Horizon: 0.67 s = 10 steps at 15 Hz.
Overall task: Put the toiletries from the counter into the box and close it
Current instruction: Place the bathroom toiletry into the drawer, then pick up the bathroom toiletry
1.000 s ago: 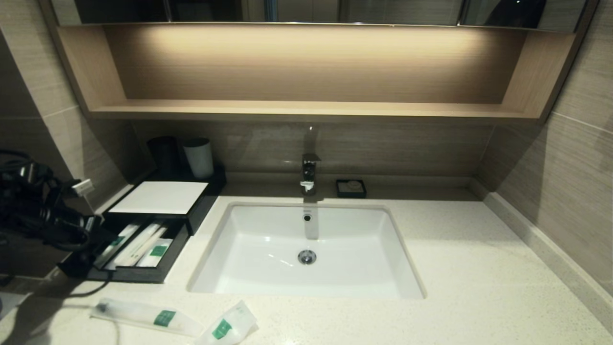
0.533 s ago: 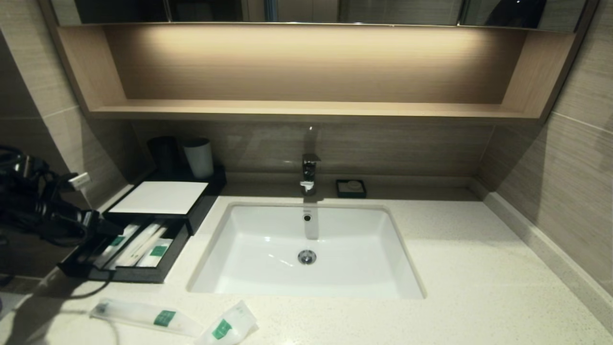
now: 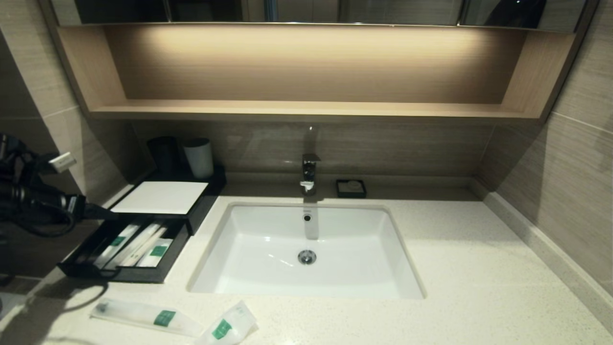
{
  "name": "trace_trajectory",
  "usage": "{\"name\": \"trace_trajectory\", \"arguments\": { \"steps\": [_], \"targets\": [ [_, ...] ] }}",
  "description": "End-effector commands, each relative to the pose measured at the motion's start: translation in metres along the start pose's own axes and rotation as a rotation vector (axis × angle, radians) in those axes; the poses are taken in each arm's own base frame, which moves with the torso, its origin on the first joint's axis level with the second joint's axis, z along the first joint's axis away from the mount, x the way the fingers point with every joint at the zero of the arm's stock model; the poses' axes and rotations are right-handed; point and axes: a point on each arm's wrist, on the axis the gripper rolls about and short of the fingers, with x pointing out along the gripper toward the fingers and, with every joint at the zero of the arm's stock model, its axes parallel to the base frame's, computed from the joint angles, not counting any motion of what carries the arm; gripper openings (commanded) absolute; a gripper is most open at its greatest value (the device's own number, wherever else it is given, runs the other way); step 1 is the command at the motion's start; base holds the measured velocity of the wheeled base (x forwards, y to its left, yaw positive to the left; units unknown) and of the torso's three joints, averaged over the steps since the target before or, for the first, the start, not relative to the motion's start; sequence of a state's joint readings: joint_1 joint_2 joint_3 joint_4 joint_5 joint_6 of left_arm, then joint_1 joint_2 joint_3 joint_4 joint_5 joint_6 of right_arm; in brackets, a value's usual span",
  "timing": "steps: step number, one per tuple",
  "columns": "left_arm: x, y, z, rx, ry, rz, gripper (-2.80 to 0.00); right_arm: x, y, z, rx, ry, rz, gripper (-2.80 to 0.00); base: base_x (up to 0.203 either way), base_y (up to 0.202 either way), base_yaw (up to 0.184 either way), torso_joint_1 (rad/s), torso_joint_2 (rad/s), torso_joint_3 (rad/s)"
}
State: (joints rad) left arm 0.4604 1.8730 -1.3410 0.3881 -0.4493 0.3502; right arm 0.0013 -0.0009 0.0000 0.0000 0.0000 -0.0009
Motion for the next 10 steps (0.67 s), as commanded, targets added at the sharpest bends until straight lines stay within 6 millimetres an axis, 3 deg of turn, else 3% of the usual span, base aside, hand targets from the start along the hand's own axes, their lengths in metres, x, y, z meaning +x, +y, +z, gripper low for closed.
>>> {"name": "trace_trajectory", "arguments": {
  "steps": [1,7,10],
  "targets": [
    [-0.026,-0.015,-0.001,0.025,-0.043,0.005,-2.8,0.0,0.0,0.0,-0.001,0.002,0.0,-2.8,0.0,0.0,0.0,0.0,0.0,0.0],
    [-0.067,-0.053,-0.014,0.08,-0.099,-0.015,-2.8,0.0,0.0,0.0,-0.001,0.002,0.0,-2.8,0.0,0.0,0.0,0.0,0.0,0.0],
    [-0.082,-0.071,-0.026,0.012,-0.112,-0.027,-2.8,0.0,0.0,0.0,-0.001,0.002,0.0,-2.8,0.0,0.0,0.0,0.0,0.0,0.0]
  ]
}}
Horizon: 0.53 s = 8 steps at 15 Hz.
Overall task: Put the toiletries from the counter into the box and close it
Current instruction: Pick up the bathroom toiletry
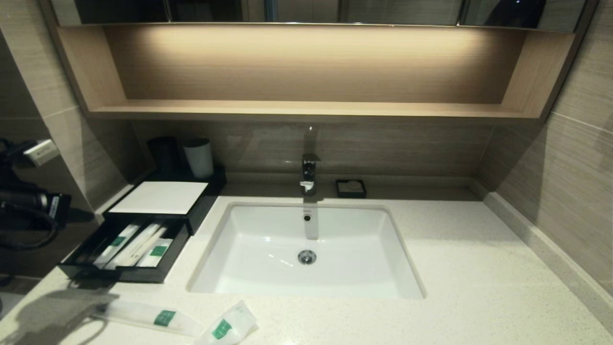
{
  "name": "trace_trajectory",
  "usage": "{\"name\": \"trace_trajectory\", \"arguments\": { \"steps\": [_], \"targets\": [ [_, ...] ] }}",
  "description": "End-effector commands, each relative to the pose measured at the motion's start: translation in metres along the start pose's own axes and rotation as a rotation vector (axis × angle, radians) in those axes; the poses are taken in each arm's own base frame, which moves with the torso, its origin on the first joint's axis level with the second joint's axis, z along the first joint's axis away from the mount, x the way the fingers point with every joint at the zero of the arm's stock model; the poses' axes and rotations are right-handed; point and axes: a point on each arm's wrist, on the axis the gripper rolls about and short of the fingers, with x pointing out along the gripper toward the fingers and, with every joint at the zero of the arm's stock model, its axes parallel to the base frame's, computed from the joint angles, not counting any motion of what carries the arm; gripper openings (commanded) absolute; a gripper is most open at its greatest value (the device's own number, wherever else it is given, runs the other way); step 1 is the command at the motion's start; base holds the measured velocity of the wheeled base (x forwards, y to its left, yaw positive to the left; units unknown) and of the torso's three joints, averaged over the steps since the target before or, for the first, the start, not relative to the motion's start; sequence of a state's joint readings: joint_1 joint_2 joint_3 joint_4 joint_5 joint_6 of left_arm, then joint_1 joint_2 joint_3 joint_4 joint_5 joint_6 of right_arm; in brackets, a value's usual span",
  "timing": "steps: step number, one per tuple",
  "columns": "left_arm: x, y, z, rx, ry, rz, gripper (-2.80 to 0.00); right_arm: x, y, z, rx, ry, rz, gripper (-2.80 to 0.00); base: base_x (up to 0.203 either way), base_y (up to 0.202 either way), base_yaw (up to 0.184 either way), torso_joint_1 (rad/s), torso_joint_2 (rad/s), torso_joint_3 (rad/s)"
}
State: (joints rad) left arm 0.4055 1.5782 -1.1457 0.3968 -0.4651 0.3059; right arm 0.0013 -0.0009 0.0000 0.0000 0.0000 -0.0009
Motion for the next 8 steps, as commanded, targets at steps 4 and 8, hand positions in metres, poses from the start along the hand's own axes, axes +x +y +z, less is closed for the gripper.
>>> {"name": "trace_trajectory", "arguments": {
  "steps": [4,8],
  "targets": [
    [-0.032,-0.028,-0.007,-0.219,-0.034,-0.008,-2.8,0.0,0.0,0.0,-0.001,0.002,0.0,-2.8,0.0,0.0,0.0,0.0,0.0,0.0],
    [-0.05,-0.049,-0.023,-0.432,0.07,0.004,-2.8,0.0,0.0,0.0,-0.001,0.001,0.0,-2.8,0.0,0.0,0.0,0.0,0.0,0.0]
  ]
}}
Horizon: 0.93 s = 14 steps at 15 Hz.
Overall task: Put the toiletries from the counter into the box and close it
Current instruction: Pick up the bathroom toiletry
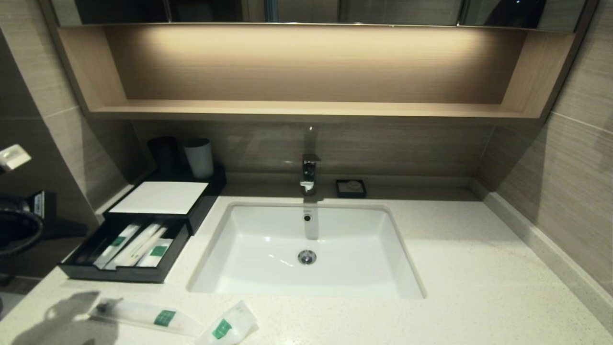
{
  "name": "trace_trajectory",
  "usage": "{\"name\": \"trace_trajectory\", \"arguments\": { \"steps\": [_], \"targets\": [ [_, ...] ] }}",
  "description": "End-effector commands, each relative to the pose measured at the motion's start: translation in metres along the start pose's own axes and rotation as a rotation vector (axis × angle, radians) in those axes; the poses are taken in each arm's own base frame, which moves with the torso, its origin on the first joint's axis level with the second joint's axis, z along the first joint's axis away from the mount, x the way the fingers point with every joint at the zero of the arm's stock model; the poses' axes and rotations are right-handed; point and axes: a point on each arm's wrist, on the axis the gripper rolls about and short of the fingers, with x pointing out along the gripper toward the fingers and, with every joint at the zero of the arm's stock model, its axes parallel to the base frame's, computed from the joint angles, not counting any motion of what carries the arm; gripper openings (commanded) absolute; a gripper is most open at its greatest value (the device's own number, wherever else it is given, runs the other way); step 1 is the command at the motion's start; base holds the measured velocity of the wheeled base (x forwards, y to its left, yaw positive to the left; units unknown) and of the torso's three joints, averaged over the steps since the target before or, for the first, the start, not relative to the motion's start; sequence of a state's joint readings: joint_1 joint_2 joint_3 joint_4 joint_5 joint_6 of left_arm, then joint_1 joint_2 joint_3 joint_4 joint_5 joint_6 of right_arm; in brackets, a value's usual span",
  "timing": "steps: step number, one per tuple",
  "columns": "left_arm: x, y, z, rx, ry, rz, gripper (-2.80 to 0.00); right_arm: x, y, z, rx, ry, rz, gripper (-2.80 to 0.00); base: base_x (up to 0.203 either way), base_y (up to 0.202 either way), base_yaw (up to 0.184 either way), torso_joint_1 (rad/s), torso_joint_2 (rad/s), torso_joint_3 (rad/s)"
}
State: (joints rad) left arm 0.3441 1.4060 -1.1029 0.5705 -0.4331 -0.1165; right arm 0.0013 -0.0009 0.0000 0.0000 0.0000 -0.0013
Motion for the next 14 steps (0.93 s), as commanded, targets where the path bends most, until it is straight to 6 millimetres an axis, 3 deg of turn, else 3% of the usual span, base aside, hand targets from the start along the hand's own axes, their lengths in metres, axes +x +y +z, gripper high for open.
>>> {"name": "trace_trajectory", "arguments": {
  "steps": [1,4,14],
  "targets": [
    [-0.007,-0.008,-0.013,-0.067,0.036,0.075,-2.8,0.0,0.0,0.0,0.0,0.002,0.0,-2.8,0.0,0.0,0.0,0.0,0.0,0.0],
    [-0.002,-0.014,-0.026,-0.121,0.116,0.185,-2.8,0.0,0.0,0.0,0.0,0.001,0.0,-2.8,0.0,0.0,0.0,0.0,0.0,0.0],
    [0.003,-0.036,-0.065,-0.225,0.443,0.228,-2.8,0.0,0.0,0.0,0.0,0.002,0.0,-2.8,0.0,0.0,0.0,0.0,0.0,0.0]
  ]
}}
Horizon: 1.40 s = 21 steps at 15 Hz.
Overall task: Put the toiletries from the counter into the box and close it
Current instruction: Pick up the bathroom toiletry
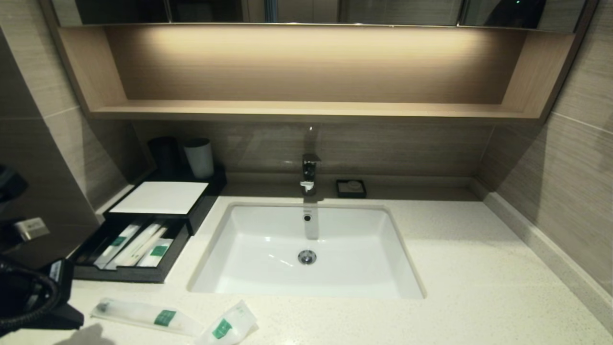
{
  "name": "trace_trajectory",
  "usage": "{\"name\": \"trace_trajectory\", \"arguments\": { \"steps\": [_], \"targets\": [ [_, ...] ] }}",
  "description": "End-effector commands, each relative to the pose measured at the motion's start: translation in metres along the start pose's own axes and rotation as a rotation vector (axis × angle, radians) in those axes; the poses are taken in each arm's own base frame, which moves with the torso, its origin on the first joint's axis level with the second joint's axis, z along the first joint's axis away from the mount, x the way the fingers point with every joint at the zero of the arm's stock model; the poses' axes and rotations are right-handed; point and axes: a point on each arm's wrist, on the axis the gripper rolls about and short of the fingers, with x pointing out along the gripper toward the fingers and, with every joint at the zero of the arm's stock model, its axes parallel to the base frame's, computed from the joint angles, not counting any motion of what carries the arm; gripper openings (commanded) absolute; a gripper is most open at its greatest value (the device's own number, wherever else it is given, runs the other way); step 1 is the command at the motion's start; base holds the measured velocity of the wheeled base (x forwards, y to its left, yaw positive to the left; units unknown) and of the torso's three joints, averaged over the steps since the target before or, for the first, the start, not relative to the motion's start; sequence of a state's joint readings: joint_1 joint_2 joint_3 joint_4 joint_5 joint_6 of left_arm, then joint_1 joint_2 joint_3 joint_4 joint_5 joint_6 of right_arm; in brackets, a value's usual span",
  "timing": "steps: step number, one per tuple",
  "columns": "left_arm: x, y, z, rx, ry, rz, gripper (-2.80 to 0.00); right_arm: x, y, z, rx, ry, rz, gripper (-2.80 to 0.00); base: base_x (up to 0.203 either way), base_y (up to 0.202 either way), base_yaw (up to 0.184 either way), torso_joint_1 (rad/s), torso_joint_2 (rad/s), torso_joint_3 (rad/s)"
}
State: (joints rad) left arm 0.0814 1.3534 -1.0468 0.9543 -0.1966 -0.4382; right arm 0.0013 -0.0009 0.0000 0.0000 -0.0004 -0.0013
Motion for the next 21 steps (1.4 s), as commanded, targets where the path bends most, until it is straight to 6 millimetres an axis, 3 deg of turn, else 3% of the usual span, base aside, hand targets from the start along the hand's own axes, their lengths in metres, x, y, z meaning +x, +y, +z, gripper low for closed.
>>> {"name": "trace_trajectory", "arguments": {
  "steps": [1,4,7,14,21],
  "targets": [
    [0.005,-0.005,-0.006,-0.015,0.088,0.024,-2.8,0.0,0.0,0.0,0.0,0.002,0.001,-2.8,0.0,0.0,0.0,0.0,0.0,0.0],
    [0.004,-0.008,-0.018,-0.023,0.191,0.032,-2.8,0.0,0.0,0.0,0.0,0.002,0.001,-2.8,0.0,0.0,0.0,0.0,0.0,0.0],
    [0.011,-0.011,-0.016,-0.047,0.263,0.038,-2.8,0.0,0.0,0.0,0.0,0.002,0.001,-2.8,0.0,0.0,0.0,0.0,0.0,0.0],
    [0.045,-0.035,0.025,-0.219,0.326,0.103,-2.8,0.0,0.0,0.0,0.0,0.002,0.001,-2.8,0.0,0.0,0.0,0.0,0.0,0.0],
    [0.078,-0.059,0.049,-0.353,0.346,0.129,-2.8,0.0,0.0,0.0,0.0,0.002,0.001,-2.8,0.0,0.0,0.0,0.0,0.0,0.0]
  ]
}}
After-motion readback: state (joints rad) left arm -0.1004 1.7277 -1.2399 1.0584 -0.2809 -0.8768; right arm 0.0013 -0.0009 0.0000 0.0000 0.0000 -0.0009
